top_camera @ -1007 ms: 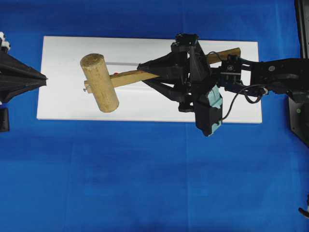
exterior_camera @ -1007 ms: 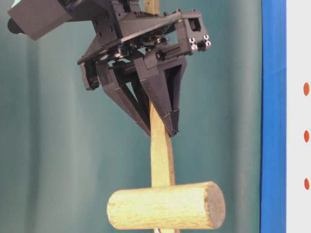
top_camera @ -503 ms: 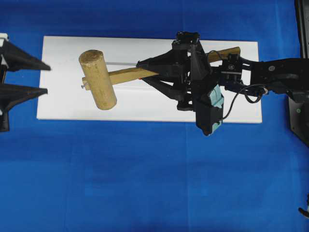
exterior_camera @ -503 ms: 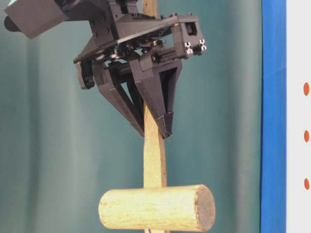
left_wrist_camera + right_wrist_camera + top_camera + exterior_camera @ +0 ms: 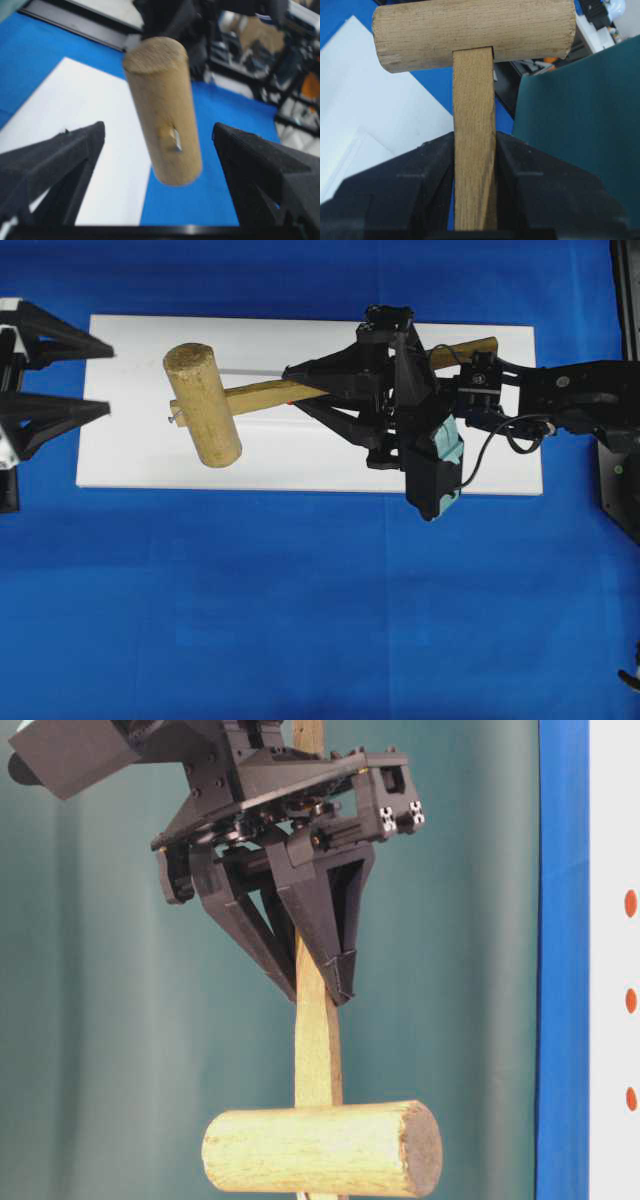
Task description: Hit the mark with a hammer.
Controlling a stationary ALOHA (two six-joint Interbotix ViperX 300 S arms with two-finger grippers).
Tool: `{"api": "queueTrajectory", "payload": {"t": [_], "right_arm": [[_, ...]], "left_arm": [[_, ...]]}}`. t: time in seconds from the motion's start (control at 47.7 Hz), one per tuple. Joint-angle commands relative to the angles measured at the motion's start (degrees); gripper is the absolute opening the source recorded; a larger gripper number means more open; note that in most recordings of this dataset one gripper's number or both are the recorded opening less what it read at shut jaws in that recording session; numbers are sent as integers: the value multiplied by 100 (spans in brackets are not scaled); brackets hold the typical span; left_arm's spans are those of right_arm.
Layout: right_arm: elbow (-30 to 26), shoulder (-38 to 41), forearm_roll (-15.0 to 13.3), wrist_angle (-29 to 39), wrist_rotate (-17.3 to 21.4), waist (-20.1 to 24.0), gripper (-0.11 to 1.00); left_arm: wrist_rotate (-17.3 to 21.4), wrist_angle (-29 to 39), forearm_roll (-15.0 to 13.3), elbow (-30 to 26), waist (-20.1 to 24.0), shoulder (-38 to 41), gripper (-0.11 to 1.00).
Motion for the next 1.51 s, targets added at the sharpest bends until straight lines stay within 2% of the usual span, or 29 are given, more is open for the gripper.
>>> {"api": "queueTrajectory", "payload": {"t": [0.0, 0.147, 0.399, 0.776, 1.028, 1.07, 1.133, 1.259, 1.489], "right_arm": [[-193, -176, 0, -114, 18, 9, 10], [-220, -167, 9, -105, 18, 9, 10], [-229, -149, 9, -114, 26, 9, 10], [-229, -149, 149, -79, 26, -18, 10], [-229, -149, 211, -70, 44, -35, 10], [-229, -149, 229, -70, 53, -35, 10], [-237, -149, 264, -70, 53, -35, 10], [-237, -149, 325, -53, 53, -35, 10], [-237, -158, 378, 105, 62, -79, 10]], "left_arm": [[-44, -396, -9, -88, 132, 343, 93], [-88, -976, 0, -237, 132, 888, 93], [-316, -1397, -9, -624, 53, 1767, 93], [-413, -1521, -9, -1187, -26, 2619, 93], [-448, -1512, -9, -1345, -18, 2795, 91], [-519, -1494, -9, -1345, -18, 2795, 89], [-668, -1494, -9, -1336, -18, 2777, 78], [-844, -1485, -9, -1327, -18, 2795, 44], [-835, -1450, -9, -1336, -18, 2795, 45]]}}
